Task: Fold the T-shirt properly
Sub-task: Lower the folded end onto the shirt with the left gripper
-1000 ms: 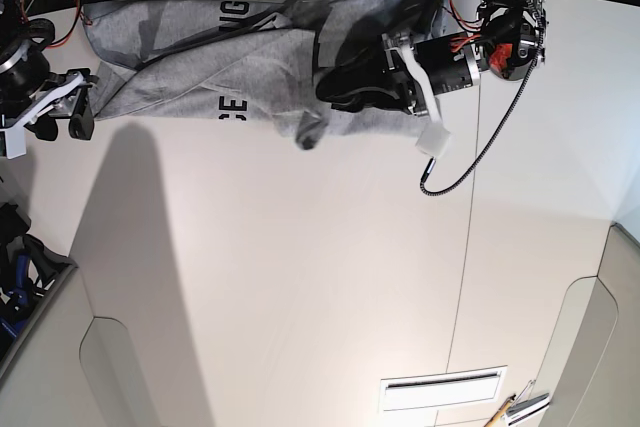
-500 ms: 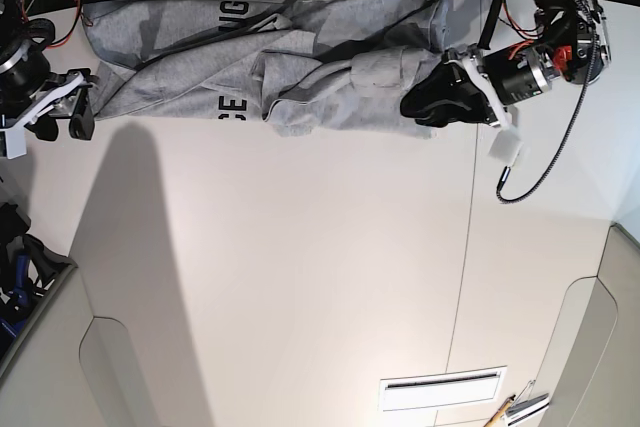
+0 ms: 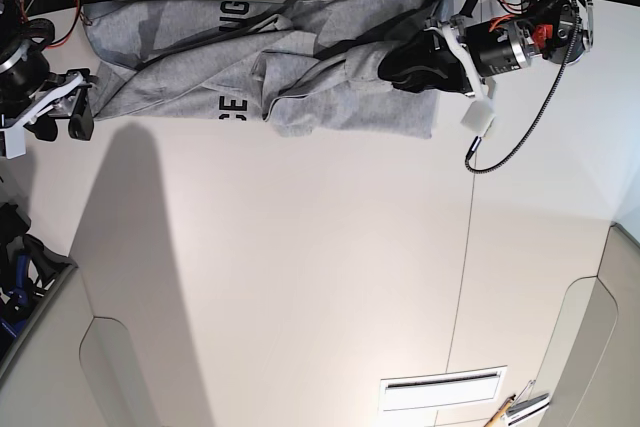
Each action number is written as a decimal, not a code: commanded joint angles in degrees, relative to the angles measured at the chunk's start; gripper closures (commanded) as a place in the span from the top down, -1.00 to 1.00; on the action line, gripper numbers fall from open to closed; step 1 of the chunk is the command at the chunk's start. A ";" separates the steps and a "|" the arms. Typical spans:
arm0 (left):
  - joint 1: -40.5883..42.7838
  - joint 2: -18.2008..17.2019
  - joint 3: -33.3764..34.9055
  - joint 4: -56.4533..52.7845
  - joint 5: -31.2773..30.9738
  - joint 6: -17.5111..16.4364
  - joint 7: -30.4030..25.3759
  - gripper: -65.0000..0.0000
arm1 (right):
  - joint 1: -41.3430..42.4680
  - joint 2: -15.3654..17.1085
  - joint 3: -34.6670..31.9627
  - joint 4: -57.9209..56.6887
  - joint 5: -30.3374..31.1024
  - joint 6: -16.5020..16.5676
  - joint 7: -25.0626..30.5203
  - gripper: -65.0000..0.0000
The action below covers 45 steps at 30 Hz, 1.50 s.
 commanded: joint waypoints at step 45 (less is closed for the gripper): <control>-1.64 4.44 18.34 1.09 -8.57 -0.34 4.59 -0.42 | 0.39 0.76 0.26 1.01 1.29 -0.07 1.51 0.04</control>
